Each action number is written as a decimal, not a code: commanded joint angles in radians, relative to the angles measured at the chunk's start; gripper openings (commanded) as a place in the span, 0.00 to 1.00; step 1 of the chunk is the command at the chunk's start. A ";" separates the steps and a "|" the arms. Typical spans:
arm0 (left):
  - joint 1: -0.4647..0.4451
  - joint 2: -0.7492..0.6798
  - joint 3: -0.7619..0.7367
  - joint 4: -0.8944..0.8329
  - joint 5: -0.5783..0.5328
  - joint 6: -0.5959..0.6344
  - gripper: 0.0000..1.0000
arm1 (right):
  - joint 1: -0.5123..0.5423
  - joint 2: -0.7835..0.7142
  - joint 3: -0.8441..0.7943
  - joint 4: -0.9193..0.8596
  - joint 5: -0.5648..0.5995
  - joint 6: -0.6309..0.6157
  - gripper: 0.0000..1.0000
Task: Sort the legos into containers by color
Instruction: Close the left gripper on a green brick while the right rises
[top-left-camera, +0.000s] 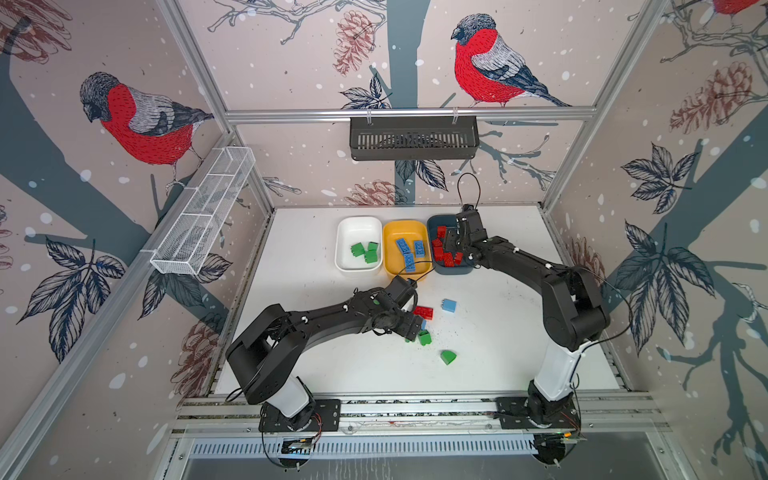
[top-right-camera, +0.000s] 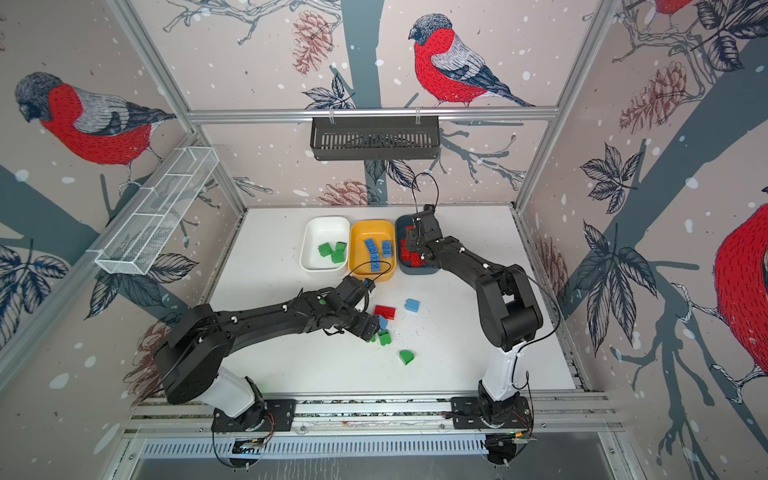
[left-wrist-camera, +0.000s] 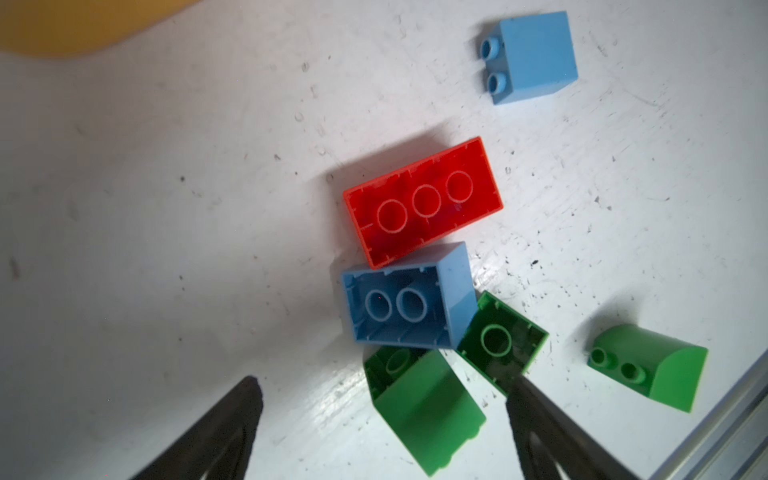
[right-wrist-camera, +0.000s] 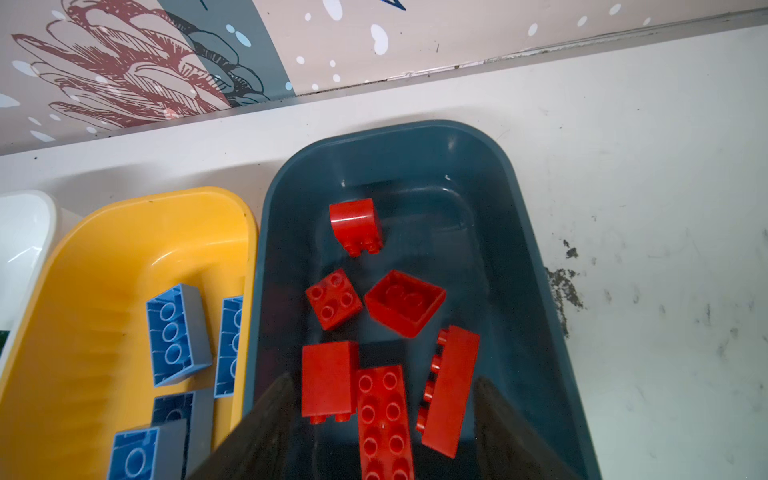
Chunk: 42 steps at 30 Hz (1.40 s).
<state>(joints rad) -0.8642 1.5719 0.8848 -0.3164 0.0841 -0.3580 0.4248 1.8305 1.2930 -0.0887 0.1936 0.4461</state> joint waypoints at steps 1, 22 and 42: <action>-0.004 0.014 -0.009 0.004 0.069 -0.085 0.89 | 0.002 -0.041 -0.028 0.052 0.020 0.024 0.75; -0.042 0.143 0.040 -0.042 -0.027 -0.152 0.47 | 0.026 -0.331 -0.249 0.106 0.053 0.057 0.92; 0.030 -0.040 -0.019 0.118 -0.021 -0.101 0.32 | 0.037 -0.574 -0.487 0.178 0.107 0.084 1.00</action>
<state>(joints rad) -0.8619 1.5566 0.8700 -0.2592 0.0460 -0.4709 0.4576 1.2663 0.8207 0.0402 0.2745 0.5449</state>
